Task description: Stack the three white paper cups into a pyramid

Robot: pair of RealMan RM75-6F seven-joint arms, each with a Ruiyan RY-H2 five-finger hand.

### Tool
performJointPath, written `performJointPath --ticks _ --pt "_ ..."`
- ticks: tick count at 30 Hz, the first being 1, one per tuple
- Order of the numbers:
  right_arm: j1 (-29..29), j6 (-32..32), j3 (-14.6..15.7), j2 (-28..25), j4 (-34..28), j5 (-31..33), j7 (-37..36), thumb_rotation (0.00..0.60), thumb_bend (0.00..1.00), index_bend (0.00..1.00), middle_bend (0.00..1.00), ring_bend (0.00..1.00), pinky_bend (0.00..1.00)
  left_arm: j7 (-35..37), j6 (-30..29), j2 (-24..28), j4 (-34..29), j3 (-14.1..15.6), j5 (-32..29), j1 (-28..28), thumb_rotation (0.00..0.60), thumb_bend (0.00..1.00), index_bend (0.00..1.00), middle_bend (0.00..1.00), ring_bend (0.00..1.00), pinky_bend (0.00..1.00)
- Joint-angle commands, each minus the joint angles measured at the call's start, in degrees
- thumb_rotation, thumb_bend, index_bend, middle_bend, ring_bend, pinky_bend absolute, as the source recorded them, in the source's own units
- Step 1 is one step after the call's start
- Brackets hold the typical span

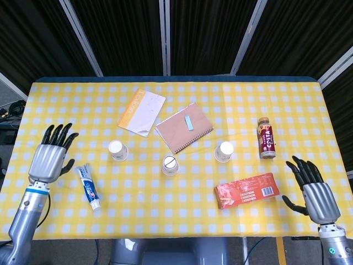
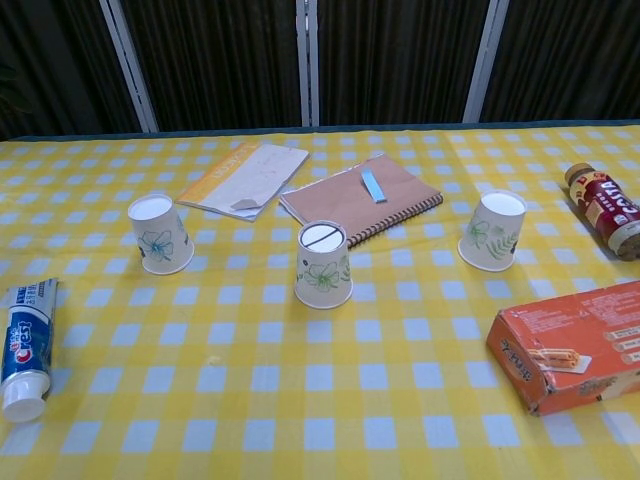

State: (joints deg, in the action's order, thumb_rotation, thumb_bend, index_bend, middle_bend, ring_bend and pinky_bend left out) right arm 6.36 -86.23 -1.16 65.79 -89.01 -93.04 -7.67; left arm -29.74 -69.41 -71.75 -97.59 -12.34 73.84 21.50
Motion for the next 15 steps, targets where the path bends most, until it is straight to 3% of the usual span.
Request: performJointPath --ticks 1,7,15 --pt "0.09 0.19 -0.02 -0.1 0.17 0.13 -0.58 0.6 0.15 0.09 0.0 0.0 0.0 -7.05 6.32 -1.6 0.1 -3.01 -7.84 6.31 0.6 0.34 0.23 0.0 0.0 0.0" --pt "0.26 0.62 -0.07 -0.26 0.55 0.48 -1.88 0.6 0.15 0.09 0.0 0.0 0.0 -15.65 9.24 -5.59 2.36 -3.53 -16.98 12.31 0.6 0.34 0.24 0.0 0.0 0.0" --pt "0.26 0.52 -0.12 -0.58 0.79 0.6 -3.4 0.6 0.15 0.09 0.0 0.0 0.0 -23.5 10.84 -8.7 3.73 -1.95 -27.24 18.22 0.6 0.34 0.16 0.0 0.0 0.0"
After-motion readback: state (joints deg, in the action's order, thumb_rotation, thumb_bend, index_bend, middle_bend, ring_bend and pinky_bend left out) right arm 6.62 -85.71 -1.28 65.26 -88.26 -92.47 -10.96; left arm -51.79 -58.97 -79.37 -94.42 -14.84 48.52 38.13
